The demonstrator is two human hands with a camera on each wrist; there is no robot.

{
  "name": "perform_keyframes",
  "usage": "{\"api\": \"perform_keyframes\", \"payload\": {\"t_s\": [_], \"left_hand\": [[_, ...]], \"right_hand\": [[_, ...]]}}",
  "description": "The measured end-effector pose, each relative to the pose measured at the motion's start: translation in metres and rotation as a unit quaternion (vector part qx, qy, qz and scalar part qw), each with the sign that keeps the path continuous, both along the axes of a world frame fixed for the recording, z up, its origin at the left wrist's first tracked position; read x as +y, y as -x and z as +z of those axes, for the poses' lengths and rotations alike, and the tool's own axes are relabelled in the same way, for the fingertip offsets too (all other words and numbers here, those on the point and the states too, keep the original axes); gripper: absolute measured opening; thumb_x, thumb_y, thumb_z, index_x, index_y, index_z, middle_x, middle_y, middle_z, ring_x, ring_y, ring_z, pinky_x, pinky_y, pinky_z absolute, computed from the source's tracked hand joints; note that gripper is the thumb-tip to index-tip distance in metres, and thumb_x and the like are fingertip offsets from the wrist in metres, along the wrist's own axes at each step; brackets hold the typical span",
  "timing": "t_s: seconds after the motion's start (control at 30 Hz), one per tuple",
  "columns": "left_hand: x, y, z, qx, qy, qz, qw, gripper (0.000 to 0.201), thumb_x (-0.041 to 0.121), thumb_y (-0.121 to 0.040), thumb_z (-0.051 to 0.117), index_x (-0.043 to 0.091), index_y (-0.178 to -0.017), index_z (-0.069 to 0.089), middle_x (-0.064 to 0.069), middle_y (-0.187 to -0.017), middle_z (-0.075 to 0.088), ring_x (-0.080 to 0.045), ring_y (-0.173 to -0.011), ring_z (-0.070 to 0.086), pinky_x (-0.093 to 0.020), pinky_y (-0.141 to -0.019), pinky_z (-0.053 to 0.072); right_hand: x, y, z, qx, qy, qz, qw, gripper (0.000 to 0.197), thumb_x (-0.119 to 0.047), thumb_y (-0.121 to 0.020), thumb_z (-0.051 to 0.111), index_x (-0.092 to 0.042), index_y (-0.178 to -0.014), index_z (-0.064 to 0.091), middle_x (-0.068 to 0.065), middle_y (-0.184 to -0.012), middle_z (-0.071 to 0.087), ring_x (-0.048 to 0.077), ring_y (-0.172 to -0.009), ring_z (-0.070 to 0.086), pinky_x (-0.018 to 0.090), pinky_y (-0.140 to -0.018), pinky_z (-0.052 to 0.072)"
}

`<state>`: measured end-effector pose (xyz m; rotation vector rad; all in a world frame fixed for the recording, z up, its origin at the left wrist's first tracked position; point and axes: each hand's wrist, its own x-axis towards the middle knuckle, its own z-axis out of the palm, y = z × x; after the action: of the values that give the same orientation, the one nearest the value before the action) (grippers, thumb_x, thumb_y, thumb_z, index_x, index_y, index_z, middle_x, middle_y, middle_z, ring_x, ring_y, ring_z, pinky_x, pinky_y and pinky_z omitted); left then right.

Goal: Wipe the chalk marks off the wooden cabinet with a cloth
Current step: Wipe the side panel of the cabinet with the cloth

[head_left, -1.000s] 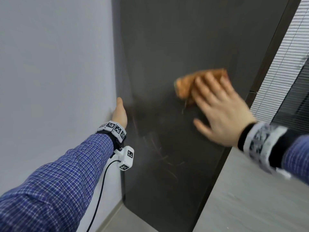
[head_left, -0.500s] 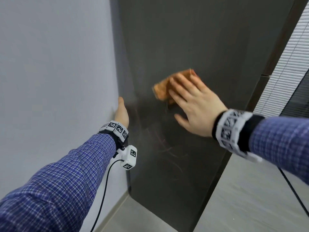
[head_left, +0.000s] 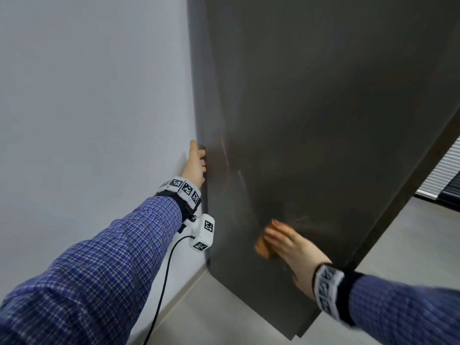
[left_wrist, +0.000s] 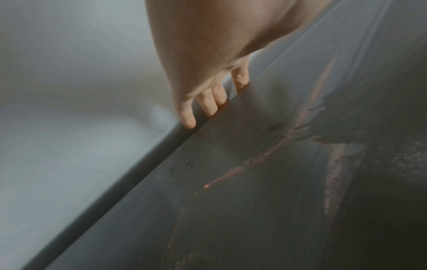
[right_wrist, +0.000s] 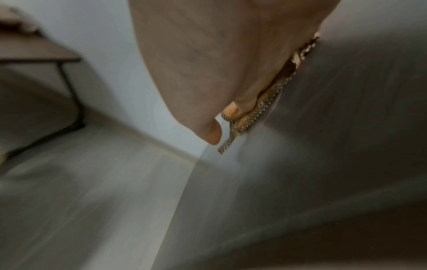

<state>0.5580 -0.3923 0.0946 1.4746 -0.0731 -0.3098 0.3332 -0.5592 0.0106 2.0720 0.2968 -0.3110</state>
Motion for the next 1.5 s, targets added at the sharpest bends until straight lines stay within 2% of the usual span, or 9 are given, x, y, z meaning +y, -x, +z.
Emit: {"api": "perform_keyframes", "payload": {"t_s": [0.27, 0.4, 0.5, 0.67, 0.77, 0.97, 1.2, 1.4, 1.5], "left_hand": [[0.002, 0.006, 0.004, 0.003, -0.048, -0.031, 0.998, 0.076, 0.066, -0.102, 0.008, 0.021, -0.159, 0.029, -0.011, -0.161, 0.034, -0.027, -0.146, 0.035, -0.051, -0.123, 0.021], [-0.001, 0.002, 0.002, -0.019, -0.054, 0.006, 0.998, 0.075, 0.065, -0.103, 0.012, 0.017, -0.155, 0.038, -0.003, -0.123, 0.054, -0.02, -0.113, 0.051, -0.039, -0.112, 0.035], [-0.002, 0.002, -0.001, -0.028, -0.062, 0.015, 0.998, 0.074, 0.065, -0.103, 0.013, 0.018, -0.154, 0.039, 0.001, -0.106, 0.05, -0.013, -0.086, 0.046, -0.034, -0.099, 0.038], [0.002, 0.003, -0.008, -0.03, -0.062, -0.015, 0.997, 0.073, 0.062, -0.104, 0.011, 0.018, -0.157, 0.034, -0.008, -0.155, 0.041, -0.022, -0.137, 0.043, -0.042, -0.121, 0.027], [0.002, 0.005, -0.009, -0.032, -0.061, -0.013, 0.998, 0.072, 0.062, -0.104, 0.011, 0.018, -0.158, 0.032, -0.006, -0.157, 0.04, -0.02, -0.133, 0.044, -0.04, -0.12, 0.028], [0.0, 0.001, -0.011, -0.024, -0.055, 0.008, 0.998, 0.076, 0.067, -0.102, 0.014, 0.018, -0.155, 0.037, -0.005, -0.15, 0.046, -0.018, -0.117, 0.049, -0.037, -0.109, 0.034], [0.007, -0.014, -0.021, 0.014, 0.0, 0.019, 1.0, 0.081, 0.069, -0.101, 0.015, 0.009, -0.14, 0.053, -0.013, -0.123, 0.064, -0.019, -0.087, 0.057, -0.03, -0.066, 0.039], [0.012, -0.031, -0.056, 0.069, -0.012, -0.014, 0.997, 0.075, 0.075, -0.096, 0.009, 0.019, -0.076, 0.054, 0.0, -0.06, 0.051, -0.01, -0.042, 0.042, -0.024, -0.053, 0.027], [0.008, -0.034, -0.089, 0.056, -0.047, -0.049, 0.996, 0.087, 0.072, -0.098, 0.006, 0.007, -0.111, 0.062, -0.011, -0.106, 0.068, -0.021, -0.086, 0.066, -0.033, -0.081, 0.048]], "right_hand": [[0.005, -0.025, 0.06, -0.119, -0.109, 0.048, 0.986, 0.086, -0.052, -0.089, 0.042, -0.005, -0.154, 0.012, 0.014, -0.162, 0.009, 0.032, -0.15, -0.002, 0.055, -0.107, -0.031], [0.014, -0.047, 0.129, -0.236, -0.137, 0.073, 0.959, 0.084, -0.054, -0.089, 0.038, -0.005, -0.153, 0.015, 0.015, -0.163, 0.006, 0.032, -0.15, -0.006, 0.05, -0.119, -0.013], [0.004, -0.019, 0.097, -0.169, -0.141, 0.04, 0.975, 0.088, -0.054, -0.084, 0.046, -0.003, -0.152, 0.022, 0.015, -0.162, 0.011, 0.033, -0.15, -0.003, 0.052, -0.117, -0.018], [-0.028, 0.048, 0.006, 0.007, -0.052, -0.021, 0.998, 0.088, -0.047, -0.096, 0.041, -0.003, -0.151, -0.012, 0.018, -0.158, -0.021, 0.035, -0.144, -0.027, 0.052, -0.098, -0.04], [-0.032, 0.057, -0.003, 0.033, -0.049, -0.037, 0.998, 0.084, -0.046, -0.098, 0.038, -0.005, -0.151, -0.011, 0.016, -0.162, -0.014, 0.032, -0.147, -0.02, 0.05, -0.098, -0.036], [0.001, -0.032, 0.085, -0.133, -0.157, 0.048, 0.977, 0.084, -0.047, -0.074, 0.059, -0.002, -0.143, 0.045, 0.016, -0.153, 0.037, 0.032, -0.147, 0.023, 0.05, -0.121, -0.004], [0.061, -0.137, 0.189, -0.323, -0.137, 0.088, 0.932, 0.078, -0.054, -0.089, 0.033, -0.009, -0.152, 0.029, 0.011, -0.162, 0.017, 0.033, -0.15, 0.002, 0.053, -0.12, -0.001], [0.07, -0.161, 0.081, -0.227, -0.095, 0.111, 0.963, 0.083, -0.057, -0.091, 0.034, -0.008, -0.155, 0.015, 0.013, -0.162, 0.015, 0.036, -0.149, 0.0, 0.056, -0.117, -0.011], [0.069, -0.148, -0.003, -0.149, -0.075, 0.075, 0.983, 0.085, -0.059, -0.093, 0.031, -0.009, -0.154, 0.0, 0.012, -0.163, 0.007, 0.035, -0.149, -0.007, 0.059, -0.106, -0.03]]}}
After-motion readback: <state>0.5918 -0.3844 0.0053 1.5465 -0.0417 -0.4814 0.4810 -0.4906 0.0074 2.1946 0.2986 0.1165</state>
